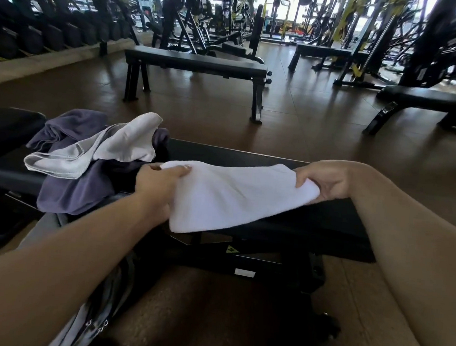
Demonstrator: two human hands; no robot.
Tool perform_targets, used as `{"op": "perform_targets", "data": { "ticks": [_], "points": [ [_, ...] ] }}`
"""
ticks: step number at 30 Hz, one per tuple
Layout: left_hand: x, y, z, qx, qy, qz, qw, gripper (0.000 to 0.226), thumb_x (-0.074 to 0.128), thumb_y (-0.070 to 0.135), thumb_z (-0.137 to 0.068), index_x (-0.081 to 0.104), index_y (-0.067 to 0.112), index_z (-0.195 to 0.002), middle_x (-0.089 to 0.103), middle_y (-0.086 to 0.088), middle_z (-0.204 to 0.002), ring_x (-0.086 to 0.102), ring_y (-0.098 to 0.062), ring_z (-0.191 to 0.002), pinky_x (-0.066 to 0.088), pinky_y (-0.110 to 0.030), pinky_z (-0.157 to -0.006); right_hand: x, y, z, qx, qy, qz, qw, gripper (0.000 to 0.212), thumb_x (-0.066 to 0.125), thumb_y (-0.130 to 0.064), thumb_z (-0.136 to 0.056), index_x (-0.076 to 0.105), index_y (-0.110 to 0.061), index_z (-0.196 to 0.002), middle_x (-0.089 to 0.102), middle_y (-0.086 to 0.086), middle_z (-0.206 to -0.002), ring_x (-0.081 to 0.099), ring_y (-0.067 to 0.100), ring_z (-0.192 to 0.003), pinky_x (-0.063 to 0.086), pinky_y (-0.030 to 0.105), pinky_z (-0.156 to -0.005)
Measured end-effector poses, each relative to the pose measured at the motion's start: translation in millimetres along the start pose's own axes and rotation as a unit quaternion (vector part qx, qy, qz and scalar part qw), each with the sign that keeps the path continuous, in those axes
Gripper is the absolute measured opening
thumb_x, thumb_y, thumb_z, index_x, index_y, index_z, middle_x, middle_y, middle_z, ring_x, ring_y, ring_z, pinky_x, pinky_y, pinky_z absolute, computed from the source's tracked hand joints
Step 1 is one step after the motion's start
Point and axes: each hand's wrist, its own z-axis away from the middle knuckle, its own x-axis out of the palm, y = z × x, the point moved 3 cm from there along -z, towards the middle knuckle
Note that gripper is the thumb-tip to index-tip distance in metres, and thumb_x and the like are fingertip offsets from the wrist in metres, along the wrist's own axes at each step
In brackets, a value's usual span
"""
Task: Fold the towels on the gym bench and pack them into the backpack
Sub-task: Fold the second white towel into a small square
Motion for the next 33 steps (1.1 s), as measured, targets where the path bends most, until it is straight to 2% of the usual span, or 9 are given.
{"op": "perform_targets", "data": {
  "ticks": [4, 9, 13, 15, 18, 22, 26, 31, 33],
  "points": [
    [-6.9, 11.1, -18.1, 0.054, -0.017, -0.098, 0.994, 0.048, 0.086, 0.018, -0.079, 0.058, 0.019, -0.118, 0.062, -0.002, -0.113, 0.065, -0.022, -0.100, 0.058, -0.045, -0.083, 14.5, -5.5, 16.2, 0.013, -0.055, 0.088, 0.995, 0.044, 0.071, -0.023, -0.087, 0.064, -0.014, -0.130, 0.073, 0.005, -0.123, 0.072, 0.023, -0.106, 0.059, 0.037, -0.084],
    [-6.6, 10.5, -34.8, 0.061, -0.049, -0.151, 0.985, 0.014, 0.081, 0.018, -0.086, 0.075, 0.014, -0.098, 0.074, -0.006, -0.098, 0.072, -0.026, -0.091, 0.062, -0.044, -0.079, 27.8, -14.0, 8.9, -0.034, 0.114, 0.117, 0.986, 0.039, 0.073, -0.037, -0.092, 0.068, -0.008, -0.118, 0.077, 0.004, -0.106, 0.074, 0.022, -0.095, 0.057, 0.036, -0.072],
    [-11.1, 9.8, -50.6, 0.070, -0.018, -0.184, 0.980, 0.016, 0.088, 0.019, -0.078, 0.078, 0.012, -0.088, 0.077, -0.011, -0.093, 0.074, -0.028, -0.087, 0.062, -0.043, -0.081, 16.5, -16.1, 8.1, -0.063, 0.193, 0.048, 0.978, 0.034, 0.060, -0.033, -0.102, 0.062, -0.007, -0.125, 0.072, 0.007, -0.112, 0.069, 0.027, -0.100, 0.055, 0.043, -0.080],
    [-8.3, 10.0, -56.8, 0.082, 0.000, -0.197, 0.977, 0.017, 0.087, 0.020, -0.079, 0.078, 0.010, -0.091, 0.076, -0.011, -0.096, 0.073, -0.027, -0.092, 0.061, -0.044, -0.086, 11.7, -12.8, 7.9, -0.064, 0.206, 0.025, 0.976, 0.035, 0.062, -0.032, -0.101, 0.062, -0.005, -0.122, 0.072, 0.010, -0.111, 0.070, 0.030, -0.099, 0.057, 0.046, -0.087],
    [3.5, 16.5, -58.0, 0.162, 0.017, -0.243, 0.956, 0.030, 0.077, 0.016, -0.089, 0.070, 0.009, -0.117, 0.072, -0.008, -0.115, 0.068, -0.023, -0.106, 0.055, -0.041, -0.098, 7.1, -8.9, 6.3, -0.065, 0.236, 0.017, 0.969, 0.032, 0.062, -0.032, -0.100, 0.061, -0.005, -0.117, 0.069, 0.013, -0.115, 0.068, 0.033, -0.105, 0.054, 0.049, -0.098],
    [27.8, 25.7, -35.7, 0.308, -0.021, -0.337, 0.889, 0.042, 0.069, 0.022, -0.095, 0.060, 0.018, -0.135, 0.061, 0.002, -0.134, 0.057, -0.015, -0.123, 0.045, -0.035, -0.108, 2.8, -7.3, 7.1, -0.071, 0.246, -0.010, 0.967, 0.030, 0.065, -0.034, -0.096, 0.064, -0.009, -0.113, 0.068, 0.013, -0.118, 0.067, 0.035, -0.107, 0.053, 0.050, -0.100],
    [66.7, 14.9, 0.4, 0.429, -0.170, -0.424, 0.779, 0.040, 0.061, 0.024, -0.100, 0.059, 0.018, -0.140, 0.054, -0.004, -0.148, 0.043, -0.021, -0.142, 0.027, -0.028, -0.119, 2.1, -9.2, 13.8, -0.057, 0.212, -0.019, 0.975, 0.029, 0.073, -0.030, -0.091, 0.068, -0.008, -0.109, 0.074, 0.013, -0.105, 0.073, 0.031, -0.094, 0.059, 0.044, -0.087],
    [77.7, -14.1, -7.3, 0.317, -0.245, -0.656, 0.640, 0.069, 0.030, 0.064, -0.101, 0.015, 0.034, -0.162, 0.004, 0.002, -0.171, -0.006, -0.018, -0.157, -0.001, -0.047, -0.127, -8.7, -12.2, 23.5, -0.061, 0.197, -0.030, 0.978, 0.039, 0.078, -0.032, -0.084, 0.067, -0.012, -0.115, 0.075, 0.012, -0.110, 0.074, 0.033, -0.097, 0.059, 0.050, -0.091],
    [74.2, -24.5, -14.8, 0.251, -0.268, -0.701, 0.611, 0.077, 0.019, 0.075, -0.096, 0.001, 0.039, -0.161, -0.009, 0.006, -0.170, -0.015, -0.017, -0.156, -0.005, -0.053, -0.125, -16.8, -10.7, 27.3, -0.070, 0.200, -0.045, 0.976, 0.038, 0.078, -0.027, -0.086, 0.066, -0.010, -0.118, 0.075, 0.012, -0.110, 0.074, 0.032, -0.097, 0.060, 0.046, -0.085]
  ]
}}
